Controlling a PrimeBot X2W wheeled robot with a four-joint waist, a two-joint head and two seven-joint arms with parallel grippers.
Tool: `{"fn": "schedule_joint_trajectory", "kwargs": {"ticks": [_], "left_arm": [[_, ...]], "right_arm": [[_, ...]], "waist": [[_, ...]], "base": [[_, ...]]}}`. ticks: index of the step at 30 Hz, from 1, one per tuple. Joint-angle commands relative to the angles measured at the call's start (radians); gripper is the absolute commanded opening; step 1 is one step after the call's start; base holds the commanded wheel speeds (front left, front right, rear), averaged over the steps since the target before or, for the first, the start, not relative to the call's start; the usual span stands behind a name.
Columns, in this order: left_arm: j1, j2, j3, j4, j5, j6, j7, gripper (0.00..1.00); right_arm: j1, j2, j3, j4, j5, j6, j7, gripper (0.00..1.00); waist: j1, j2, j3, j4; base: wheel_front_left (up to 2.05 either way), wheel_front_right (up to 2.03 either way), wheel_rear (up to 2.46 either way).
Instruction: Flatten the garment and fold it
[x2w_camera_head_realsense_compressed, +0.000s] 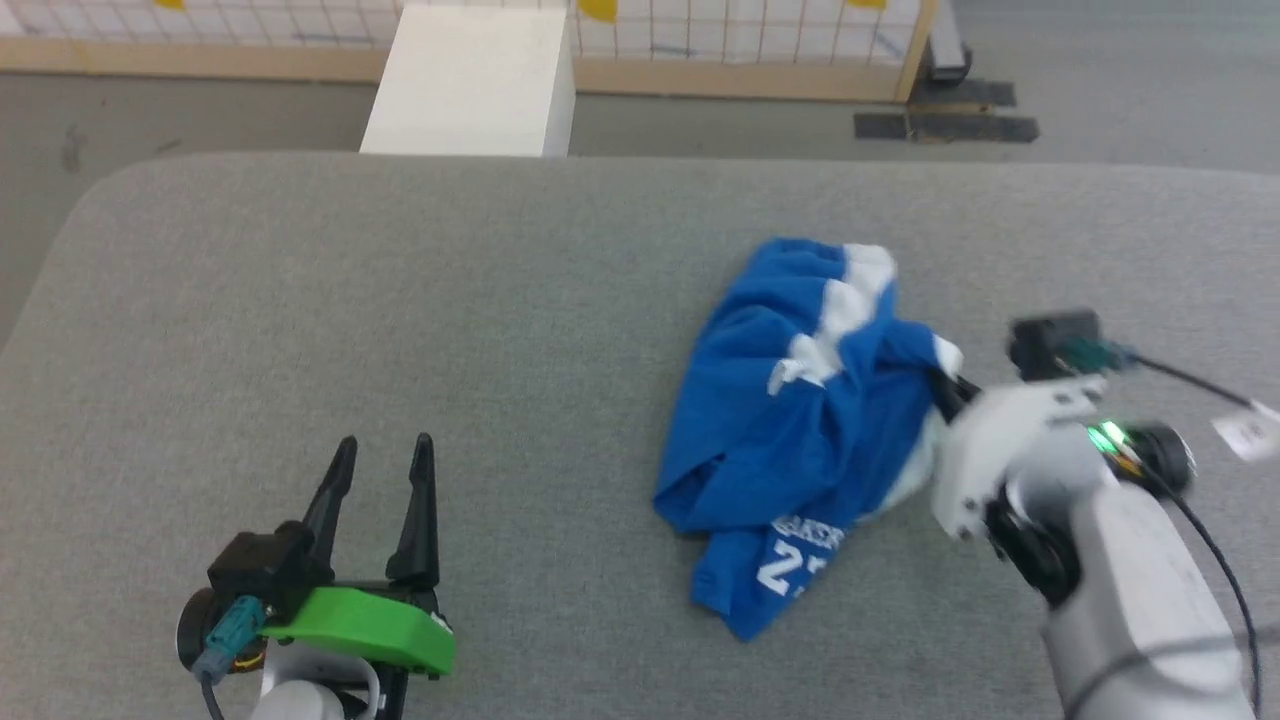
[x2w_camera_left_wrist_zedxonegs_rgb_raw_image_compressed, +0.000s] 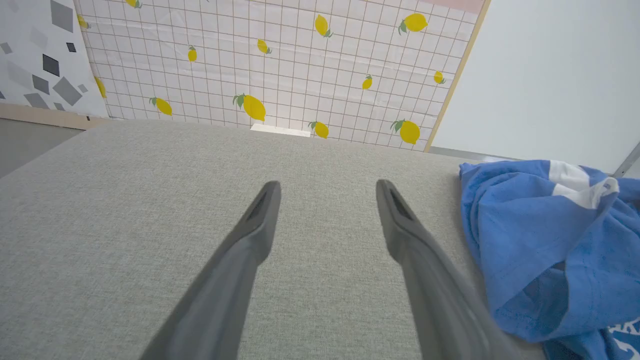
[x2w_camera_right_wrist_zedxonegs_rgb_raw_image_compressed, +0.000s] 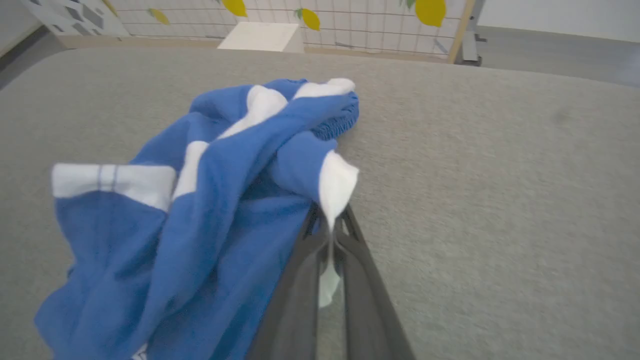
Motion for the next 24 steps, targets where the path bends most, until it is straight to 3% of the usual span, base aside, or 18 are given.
{"fn": "schedule_joint_trajectory", "kwargs": {"ticks": [1,5,8,10,11,12,16,19,24], "left_arm": [[0.017,-0.009,0.001,-0.001,0.013,-0.007,-0.005,1.00],[0.035,-0.016,0.001,0.001,0.014,-0.007,-0.005,1.00],[0.050,-0.017,0.008,0.002,0.017,-0.007,-0.005,1.00],[0.053,-0.017,0.008,0.003,0.018,-0.007,-0.005,1.00],[0.054,-0.017,0.008,0.003,0.018,-0.007,-0.005,1.00],[0.055,-0.016,0.008,0.003,0.018,-0.007,-0.005,1.00],[0.049,-0.016,0.000,0.007,0.009,-0.007,-0.005,1.00],[0.035,-0.020,-0.030,0.004,-0.017,-0.007,-0.005,1.00],[-0.052,-0.001,-0.218,-0.003,-0.102,-0.007,0.050,1.00]], "right_arm": [[0.085,-0.001,-0.036,-0.056,0.005,-0.002,0.010,0.00],[0.323,-0.001,-0.110,-0.202,0.076,-0.002,0.089,0.00],[0.474,-0.001,-0.084,-0.246,0.166,-0.002,0.137,0.00],[0.519,-0.001,-0.071,-0.261,0.218,-0.002,0.108,0.00],[0.527,-0.001,-0.071,-0.263,0.223,-0.002,0.086,0.33],[0.531,-0.001,-0.072,-0.267,0.232,-0.002,0.055,1.00],[0.505,-0.001,-0.141,-0.280,0.269,-0.002,-0.080,1.00],[0.485,-0.001,-0.234,-0.286,0.235,-0.002,-0.148,1.00],[0.450,-0.001,-0.358,-0.285,0.189,-0.002,-0.187,1.00]], "waist": [[-0.0001,0.0000,-0.051,-0.034],[-0.0001,0.0000,-0.071,-0.038],[-0.0001,0.0000,-0.072,-0.046],[-0.0001,0.0000,-0.068,-0.049],[-0.0001,0.0000,-0.068,-0.051],[-0.0001,0.0000,-0.068,-0.053],[-0.0001,0.0000,-0.072,-0.060],[-0.0001,0.0000,-0.077,-0.068],[-0.0001,0.0000,-0.065,-0.095]], "base": [[0.00,0.00,0.00],[0.00,0.00,0.00],[0.00,0.00,0.00],[0.00,0.00,0.00],[0.00,0.00,0.00],[0.00,0.00,0.00],[0.00,0.00,0.00],[0.00,0.00,0.00],[0.00,0.00,0.00]]}}
